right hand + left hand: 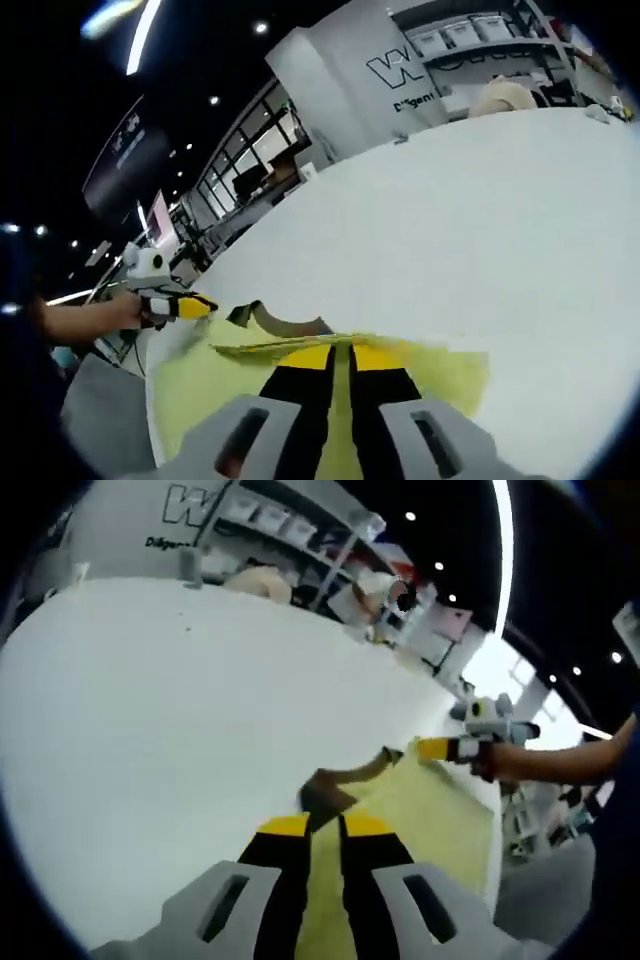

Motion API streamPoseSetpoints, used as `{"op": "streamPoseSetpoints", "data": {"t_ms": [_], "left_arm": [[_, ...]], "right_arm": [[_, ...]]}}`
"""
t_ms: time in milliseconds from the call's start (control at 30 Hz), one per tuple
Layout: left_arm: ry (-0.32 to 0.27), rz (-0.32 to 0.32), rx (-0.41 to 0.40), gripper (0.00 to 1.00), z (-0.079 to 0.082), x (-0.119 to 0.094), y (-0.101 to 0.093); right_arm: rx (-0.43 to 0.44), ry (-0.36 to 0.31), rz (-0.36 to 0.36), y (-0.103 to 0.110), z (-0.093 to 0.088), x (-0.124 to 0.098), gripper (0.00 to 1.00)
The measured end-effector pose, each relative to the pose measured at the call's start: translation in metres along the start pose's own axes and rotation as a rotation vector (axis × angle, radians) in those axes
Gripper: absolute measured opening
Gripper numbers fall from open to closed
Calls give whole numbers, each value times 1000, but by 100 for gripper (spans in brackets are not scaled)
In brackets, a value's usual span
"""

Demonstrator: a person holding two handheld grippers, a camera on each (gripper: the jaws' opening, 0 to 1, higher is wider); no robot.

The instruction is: Fold the garment on the visible template until the final outline fits inside the template.

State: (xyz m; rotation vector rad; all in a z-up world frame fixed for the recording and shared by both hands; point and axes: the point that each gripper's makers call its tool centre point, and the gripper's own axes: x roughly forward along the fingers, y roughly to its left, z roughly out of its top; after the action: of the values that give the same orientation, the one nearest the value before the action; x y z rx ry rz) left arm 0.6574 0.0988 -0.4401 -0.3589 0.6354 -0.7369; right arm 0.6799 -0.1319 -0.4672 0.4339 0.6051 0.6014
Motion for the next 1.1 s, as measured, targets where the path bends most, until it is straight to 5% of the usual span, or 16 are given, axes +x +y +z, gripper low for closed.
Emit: {"op": "streamPoseSetpoints", "data": {"t_ms": [133, 233, 267, 367, 633, 800, 900, 1000, 1100], "left_arm": [[-3, -46, 3, 6, 2, -4, -7], [43, -141, 34, 3, -7, -8, -23], [85, -211, 46, 1, -16, -12, -37], [172, -276, 50, 0, -35, -17, -47], [324, -319, 85, 0, -75, -15, -66], [402, -201, 151, 0, -95, -9, -47], [362, -108, 161, 0, -85, -3, -34], [250, -6, 232, 0, -56, 15, -19], [211, 79, 265, 0, -41, 22, -3]], "right_arm": [[39, -43, -46, -17, 13, 1, 3], [39, -54, -49, -19, 17, -3, 3], [48, -62, -44, -20, 18, -5, 3], [45, -55, -42, -19, 15, -7, 3], [62, -70, -42, -18, 9, -18, 3], [75, -93, -23, -7, 10, -28, 4], [83, -119, -11, -1, 12, -37, 4], [127, -174, -17, 5, 13, -57, 3], [146, -191, -30, 8, 9, -67, 3]]}}
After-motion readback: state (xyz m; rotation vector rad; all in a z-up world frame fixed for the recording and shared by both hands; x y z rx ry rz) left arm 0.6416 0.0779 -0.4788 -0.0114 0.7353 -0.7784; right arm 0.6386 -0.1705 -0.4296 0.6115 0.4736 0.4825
